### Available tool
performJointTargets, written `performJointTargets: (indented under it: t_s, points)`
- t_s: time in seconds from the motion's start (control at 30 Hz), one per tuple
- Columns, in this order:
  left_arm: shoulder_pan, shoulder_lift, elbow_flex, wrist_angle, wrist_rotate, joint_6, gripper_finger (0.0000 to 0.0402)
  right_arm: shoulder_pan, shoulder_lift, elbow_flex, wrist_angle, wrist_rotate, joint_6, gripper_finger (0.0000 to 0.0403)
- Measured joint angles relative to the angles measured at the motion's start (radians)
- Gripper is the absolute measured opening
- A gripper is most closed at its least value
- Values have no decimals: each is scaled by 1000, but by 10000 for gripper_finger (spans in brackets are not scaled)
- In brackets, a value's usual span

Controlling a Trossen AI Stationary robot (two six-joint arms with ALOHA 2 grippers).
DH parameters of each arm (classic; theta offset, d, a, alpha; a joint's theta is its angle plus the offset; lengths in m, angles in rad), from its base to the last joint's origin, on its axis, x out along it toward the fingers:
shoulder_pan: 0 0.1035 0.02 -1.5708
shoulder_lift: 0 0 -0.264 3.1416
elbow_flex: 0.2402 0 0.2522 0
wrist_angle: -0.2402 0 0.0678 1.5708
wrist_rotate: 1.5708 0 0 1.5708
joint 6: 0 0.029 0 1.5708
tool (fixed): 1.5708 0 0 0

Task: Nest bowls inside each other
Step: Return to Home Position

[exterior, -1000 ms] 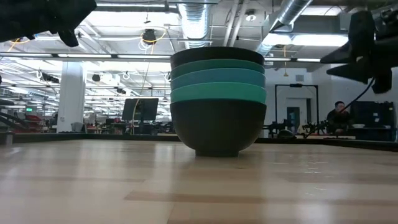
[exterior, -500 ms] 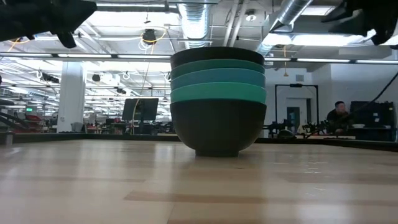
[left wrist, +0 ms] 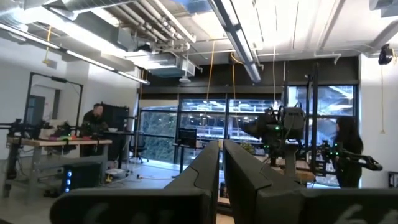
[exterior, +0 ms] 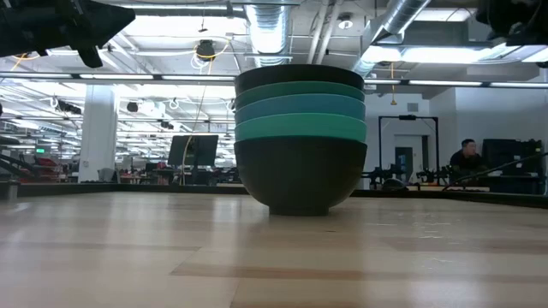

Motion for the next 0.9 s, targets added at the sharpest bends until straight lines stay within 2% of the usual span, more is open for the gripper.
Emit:
performJointTargets:
  t_s: [0.1, 0.2, 0.3, 0.43, 0.5, 0.6, 0.67, 0.73, 0.9]
  points:
    - [0, 0, 0, -2, 0, 1, 14, 29, -22, 17, 16, -1, 85, 209]
    - [0, 0, 0, -2, -1, 7, 14, 157, -44, 34, 14, -1, 171, 209]
    - [0, 0, 0, -3, -13, 8, 14, 362, -49, 67, 24, -3, 201, 208]
    - [0, 0, 0, -14, -13, 25, 14, 711, -48, 198, 41, -8, 171, 209]
    - [0, 0, 0, -20, -19, 28, 14, 895, -48, 281, 74, -4, 121, 209]
    - [0, 0, 0, -20, -22, 29, 14, 1111, -33, 392, 212, -4, -198, 210]
    - [0, 0, 0, -20, -22, 26, 14, 1163, -20, 454, 319, -6, -437, 209]
    - [0, 0, 0, -20, -22, 9, 14, 1155, -9, 492, 372, 0, -579, 209]
    - [0, 0, 0, -38, -11, -30, 14, 1035, 28, 458, 368, -1, -528, 208]
